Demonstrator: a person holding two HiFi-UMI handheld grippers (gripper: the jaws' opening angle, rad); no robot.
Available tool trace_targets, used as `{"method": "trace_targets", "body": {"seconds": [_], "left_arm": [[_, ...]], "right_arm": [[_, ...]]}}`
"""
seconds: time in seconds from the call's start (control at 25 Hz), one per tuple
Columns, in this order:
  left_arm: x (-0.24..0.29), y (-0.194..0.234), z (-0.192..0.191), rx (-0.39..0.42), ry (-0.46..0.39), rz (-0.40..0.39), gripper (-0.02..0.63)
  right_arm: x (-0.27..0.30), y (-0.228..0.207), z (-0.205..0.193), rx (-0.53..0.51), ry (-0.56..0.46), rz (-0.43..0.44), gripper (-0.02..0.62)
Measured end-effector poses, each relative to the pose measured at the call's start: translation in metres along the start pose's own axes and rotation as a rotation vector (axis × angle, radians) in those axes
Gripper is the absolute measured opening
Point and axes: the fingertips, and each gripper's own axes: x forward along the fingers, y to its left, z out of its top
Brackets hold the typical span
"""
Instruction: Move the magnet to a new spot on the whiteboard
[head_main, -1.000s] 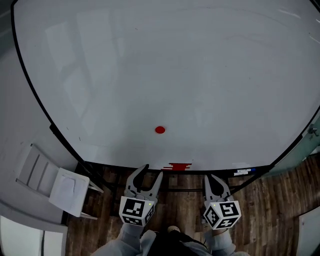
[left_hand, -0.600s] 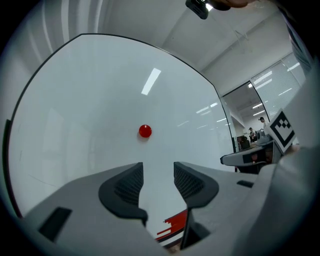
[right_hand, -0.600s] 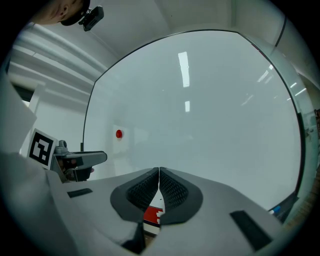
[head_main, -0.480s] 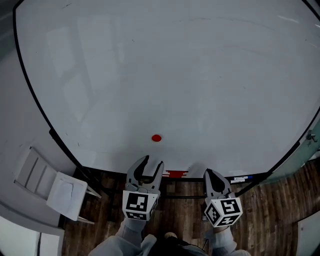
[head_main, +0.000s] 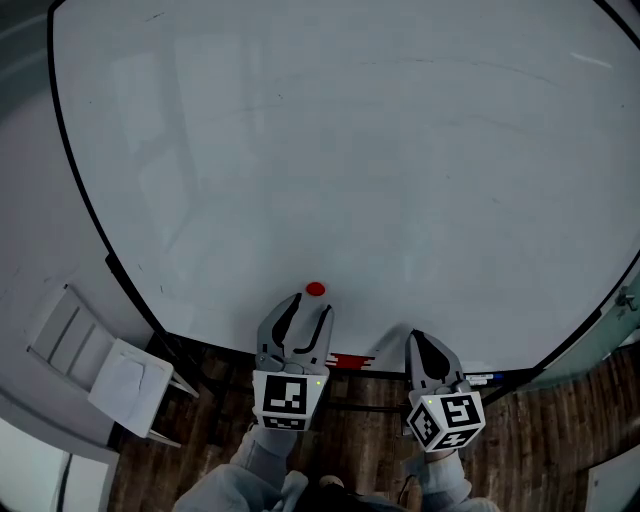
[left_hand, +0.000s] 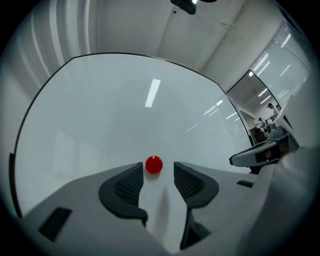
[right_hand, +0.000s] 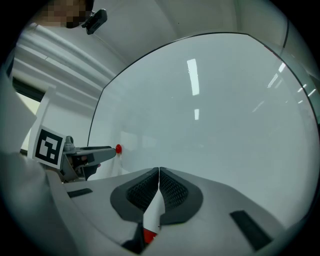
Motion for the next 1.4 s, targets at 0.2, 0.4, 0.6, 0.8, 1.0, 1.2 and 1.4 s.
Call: {"method": "trace_targets", "body": {"seconds": [0.2, 0.4, 0.6, 0.8, 1.0, 1.2, 1.4], "left_arm": [[0.008, 0.004, 0.008, 0.042, -0.024, 0.064, 0.187], [0.016, 0.002, 0.007, 0.067, -0.019, 0.081, 0.187], [0.019, 0.007, 0.001, 0.133, -0.02, 0.15, 0.153], [0.02, 0.008, 0.0, 0.136, -0.009, 0.173, 0.153], [0.019, 0.008, 0.0, 0.123, -0.003, 0.168, 0.124], [0.02, 0.008, 0.001, 0.14, 0.0, 0.156, 0.123], [0.019, 0.008, 0.002, 0.123, 0.002, 0.143, 0.123]], "right_arm": [[0.004, -0.003, 0.001, -0.003, -0.006, 0.014, 0.028], [0.007, -0.009, 0.002, 0.006, -0.013, 0.014, 0.028], [0.007, -0.015, -0.001, 0.008, -0.011, 0.011, 0.028], [0.008, -0.02, -0.005, 0.01, -0.003, 0.005, 0.028], [0.006, -0.024, -0.006, 0.019, -0.004, -0.008, 0.028], [0.004, -0.022, -0.01, 0.022, 0.006, -0.008, 0.028], [-0.002, -0.023, -0.009, 0.022, 0.005, -0.019, 0.028]]}}
